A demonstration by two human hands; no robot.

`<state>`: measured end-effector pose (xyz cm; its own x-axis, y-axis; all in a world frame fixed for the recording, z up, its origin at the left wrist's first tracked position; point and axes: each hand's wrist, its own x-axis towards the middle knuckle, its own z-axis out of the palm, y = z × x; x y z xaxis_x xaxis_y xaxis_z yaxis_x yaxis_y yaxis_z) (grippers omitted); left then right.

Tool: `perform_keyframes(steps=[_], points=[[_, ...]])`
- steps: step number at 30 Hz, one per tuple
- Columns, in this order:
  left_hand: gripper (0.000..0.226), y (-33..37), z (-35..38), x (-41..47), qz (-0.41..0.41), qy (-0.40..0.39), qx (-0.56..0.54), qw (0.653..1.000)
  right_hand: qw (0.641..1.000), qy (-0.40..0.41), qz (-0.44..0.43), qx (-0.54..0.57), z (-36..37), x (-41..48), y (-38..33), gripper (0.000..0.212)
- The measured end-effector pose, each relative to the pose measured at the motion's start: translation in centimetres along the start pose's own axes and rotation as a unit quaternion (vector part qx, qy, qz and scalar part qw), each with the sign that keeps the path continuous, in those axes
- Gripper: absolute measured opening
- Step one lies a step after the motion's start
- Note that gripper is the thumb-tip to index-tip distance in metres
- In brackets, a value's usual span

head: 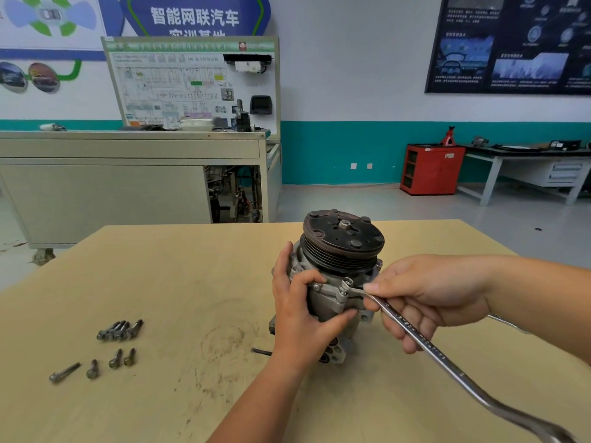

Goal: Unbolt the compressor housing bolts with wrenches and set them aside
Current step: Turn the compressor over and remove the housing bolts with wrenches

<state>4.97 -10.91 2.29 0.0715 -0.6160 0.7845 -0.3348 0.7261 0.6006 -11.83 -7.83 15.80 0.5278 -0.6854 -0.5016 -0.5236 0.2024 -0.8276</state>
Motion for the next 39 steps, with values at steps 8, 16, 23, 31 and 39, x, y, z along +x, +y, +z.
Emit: perform_keyframes(steps=[8, 16, 23, 31, 39], points=[[0.051, 0.0, 0.0, 0.0, -0.012, -0.006, 0.002, 1.000, 0.890, 0.160, -0.018, -0.425, -2.9, -0.2, -1.8, 0.027], [0.050, 0.1, 0.0, 0.0, -0.012, -0.005, -0.001, 1.000, 0.985, 0.037, -0.005, -0.171, -3.2, -2.0, -0.7, 0.031], [0.050, 0.0, 0.1, 0.0, 0.002, 0.006, -0.002, 1.000, 0.999, 0.012, -0.021, -0.033, 0.1, -0.2, 0.0, 0.032], [0.049, 0.2, 0.0, 0.1, 0.004, 0.007, -0.004, 1.000, 0.998, 0.041, -0.005, -0.036, 0.8, -0.5, -1.0, 0.032], [0.049, 0.2, 0.0, 0.0, -0.005, -0.002, -0.001, 1.000, 0.995, 0.036, 0.016, -0.089, -0.3, -0.9, -1.4, 0.033]])
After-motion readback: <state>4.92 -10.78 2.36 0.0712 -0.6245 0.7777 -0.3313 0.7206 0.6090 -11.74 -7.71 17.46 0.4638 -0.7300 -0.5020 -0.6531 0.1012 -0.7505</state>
